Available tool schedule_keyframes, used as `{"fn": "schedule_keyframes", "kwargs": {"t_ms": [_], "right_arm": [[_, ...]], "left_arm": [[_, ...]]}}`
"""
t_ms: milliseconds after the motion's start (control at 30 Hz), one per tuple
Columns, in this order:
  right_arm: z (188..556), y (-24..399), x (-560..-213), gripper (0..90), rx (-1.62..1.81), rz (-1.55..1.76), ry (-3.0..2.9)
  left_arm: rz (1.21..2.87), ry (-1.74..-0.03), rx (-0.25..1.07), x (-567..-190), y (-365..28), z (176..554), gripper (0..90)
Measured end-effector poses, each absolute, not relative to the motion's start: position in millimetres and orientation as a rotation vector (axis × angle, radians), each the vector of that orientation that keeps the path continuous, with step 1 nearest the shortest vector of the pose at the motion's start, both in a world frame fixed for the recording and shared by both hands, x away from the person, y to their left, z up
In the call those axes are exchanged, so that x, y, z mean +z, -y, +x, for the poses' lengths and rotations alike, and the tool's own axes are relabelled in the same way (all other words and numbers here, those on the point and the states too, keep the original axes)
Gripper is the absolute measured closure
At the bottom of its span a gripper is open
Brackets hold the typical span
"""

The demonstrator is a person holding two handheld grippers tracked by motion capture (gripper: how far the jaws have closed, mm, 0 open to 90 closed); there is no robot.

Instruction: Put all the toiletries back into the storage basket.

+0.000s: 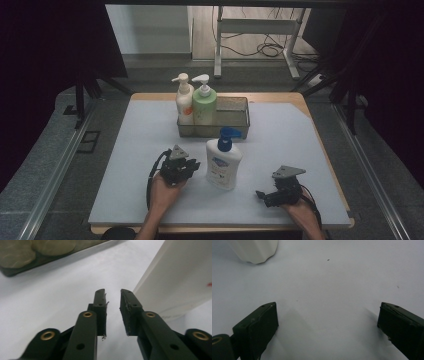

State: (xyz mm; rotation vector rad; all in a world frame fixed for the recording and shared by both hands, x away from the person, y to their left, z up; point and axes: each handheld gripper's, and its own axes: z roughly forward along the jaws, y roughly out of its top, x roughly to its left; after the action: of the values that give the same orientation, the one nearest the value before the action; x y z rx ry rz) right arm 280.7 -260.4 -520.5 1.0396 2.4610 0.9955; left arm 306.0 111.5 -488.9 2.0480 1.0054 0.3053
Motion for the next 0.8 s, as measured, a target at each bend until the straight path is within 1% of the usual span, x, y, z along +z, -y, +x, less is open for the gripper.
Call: {"fn": "schedule_keyframes", "kwargs": {"t_ms": [333,600,800], "right_arm": [[276.9,258.6,-513.3,3.1,1.028,0.995,-2.466],[273.2,256.2,-506.9,2.6,1.051,0.964,-2.465],[271.8,256.0,-501.2,0.6,1.089,0.957,-2.472]], "left_arm": [[2.100,-1.018,0.352,-495.1,-127.6,287.7,60.8],[2.145,-1.051,0.378,-502.9,-138.8,272.4,49.6],[2.150,-1.091,0.396,-507.4,-146.2,263.1,37.4]]}}
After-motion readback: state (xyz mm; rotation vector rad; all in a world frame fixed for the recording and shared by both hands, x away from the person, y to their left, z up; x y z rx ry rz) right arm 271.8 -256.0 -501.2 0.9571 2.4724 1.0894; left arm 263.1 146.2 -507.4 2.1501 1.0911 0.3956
